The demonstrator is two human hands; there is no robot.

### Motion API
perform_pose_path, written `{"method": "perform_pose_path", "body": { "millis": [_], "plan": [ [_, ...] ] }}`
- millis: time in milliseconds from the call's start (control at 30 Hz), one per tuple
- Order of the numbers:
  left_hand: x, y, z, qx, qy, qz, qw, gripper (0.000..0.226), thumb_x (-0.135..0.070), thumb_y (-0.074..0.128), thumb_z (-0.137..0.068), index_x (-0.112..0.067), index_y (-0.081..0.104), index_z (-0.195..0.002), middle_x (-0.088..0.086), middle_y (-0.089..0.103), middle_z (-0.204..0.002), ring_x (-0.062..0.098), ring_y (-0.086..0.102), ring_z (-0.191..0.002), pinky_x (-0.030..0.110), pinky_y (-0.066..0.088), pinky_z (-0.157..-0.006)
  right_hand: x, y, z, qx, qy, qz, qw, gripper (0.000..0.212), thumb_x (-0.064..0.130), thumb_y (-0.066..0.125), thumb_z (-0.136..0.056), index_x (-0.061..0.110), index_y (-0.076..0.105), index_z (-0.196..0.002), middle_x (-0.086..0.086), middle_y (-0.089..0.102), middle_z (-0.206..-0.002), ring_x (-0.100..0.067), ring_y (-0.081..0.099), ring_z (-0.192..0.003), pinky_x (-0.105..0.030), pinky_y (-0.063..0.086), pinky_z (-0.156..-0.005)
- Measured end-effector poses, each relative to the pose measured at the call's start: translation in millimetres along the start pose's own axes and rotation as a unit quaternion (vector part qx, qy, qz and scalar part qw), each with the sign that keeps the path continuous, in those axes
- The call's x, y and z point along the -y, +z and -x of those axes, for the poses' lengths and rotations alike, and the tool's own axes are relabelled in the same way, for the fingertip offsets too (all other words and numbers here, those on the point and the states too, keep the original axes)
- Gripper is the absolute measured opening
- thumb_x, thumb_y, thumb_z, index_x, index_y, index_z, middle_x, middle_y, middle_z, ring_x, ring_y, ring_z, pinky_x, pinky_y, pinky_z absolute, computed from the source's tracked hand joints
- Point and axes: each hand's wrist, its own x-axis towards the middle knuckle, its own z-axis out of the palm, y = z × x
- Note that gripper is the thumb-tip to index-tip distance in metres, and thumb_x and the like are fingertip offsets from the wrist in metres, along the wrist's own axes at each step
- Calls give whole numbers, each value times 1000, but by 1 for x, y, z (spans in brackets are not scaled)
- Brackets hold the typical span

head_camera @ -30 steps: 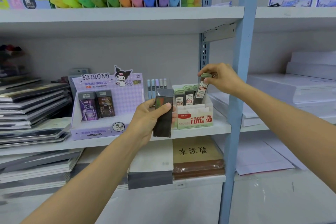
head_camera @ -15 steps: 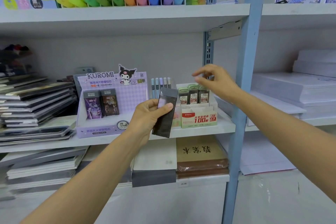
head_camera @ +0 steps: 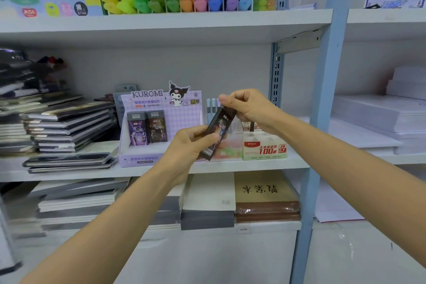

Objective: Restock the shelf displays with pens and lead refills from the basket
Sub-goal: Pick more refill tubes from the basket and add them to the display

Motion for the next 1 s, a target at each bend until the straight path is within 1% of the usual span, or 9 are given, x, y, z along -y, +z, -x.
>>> {"method": "perform_pose_path", "body": {
  "millis": [167,267,367,467,533,600,700,833,1000],
  "plan": [
    [-2,-19,11,-23,16,41,999,22,-14,57,-95,-4,64,-113,10,74,-102,25,72,-90,26,58,-72,6,20,-8,26,-12,-20,999,18,31,69,-88,16,71,-98,4,70,-78,-9,42,-57,-19,37,-51],
    [5,-38,18,-118,88,-83,986,14,-18,62,-93,-18,64,-107,-4,72,-100,9,67,-91,14,51,-72,10,30,-18,-28,-24,-4,999,20,19,65,-92,5,66,-106,-6,66,-87,-3,47,-55,-15,39,-52],
    [22,-65,29,-230,179,-347,892,28,-13,61,-91,-17,57,-119,-3,62,-115,14,56,-108,25,43,-92,18,40,-34,-106,-62,37,992,16,17,56,-97,5,58,-108,-5,66,-85,7,51,-49,-10,38,-49],
    [45,-91,39,-172,159,-568,788,51,-19,61,-91,-10,46,-138,6,49,-140,26,40,-133,36,26,-111,20,53,-51,-122,-87,99,984,11,13,52,-98,6,54,-106,-7,64,-88,1,56,-66,-11,38,-55],
    [58,-102,42,-122,99,-652,742,62,-30,56,-94,-14,31,-148,3,31,-154,23,21,-145,43,8,-120,18,66,-62,-115,-91,153,977,15,12,54,-97,4,56,-109,-10,65,-99,-16,61,-89,-23,48,-69],
    [65,-109,43,-103,74,-675,726,66,-36,51,-95,-18,21,-151,1,22,-158,19,13,-147,44,-1,-120,16,80,-71,-96,-92,189,973,15,14,55,-96,5,57,-109,-12,67,-106,-26,62,-101,-38,50,-82],
    [65,-116,46,-107,93,-689,711,65,-33,52,-94,-18,24,-151,7,23,-157,23,16,-146,45,6,-120,11,102,-82,-77,-110,227,965,11,18,57,-96,12,58,-105,-6,69,-101,-25,62,-95,-32,44,-73],
    [65,-126,51,-116,111,-688,708,60,-25,56,-90,-11,36,-145,11,41,-143,29,32,-137,43,23,-114,6,128,-95,-53,-114,251,960,13,21,56,-97,17,59,-109,-7,69,-106,-18,58,-88,-23,36,-63],
    [65,-131,52,-111,133,-674,719,60,-20,58,-88,-12,40,-144,11,48,-136,29,39,-130,42,29,-112,6,140,-108,-25,-124,318,940,22,20,56,-97,13,61,-117,-8,67,-109,-17,55,-89,-23,33,-73]
  ]
}}
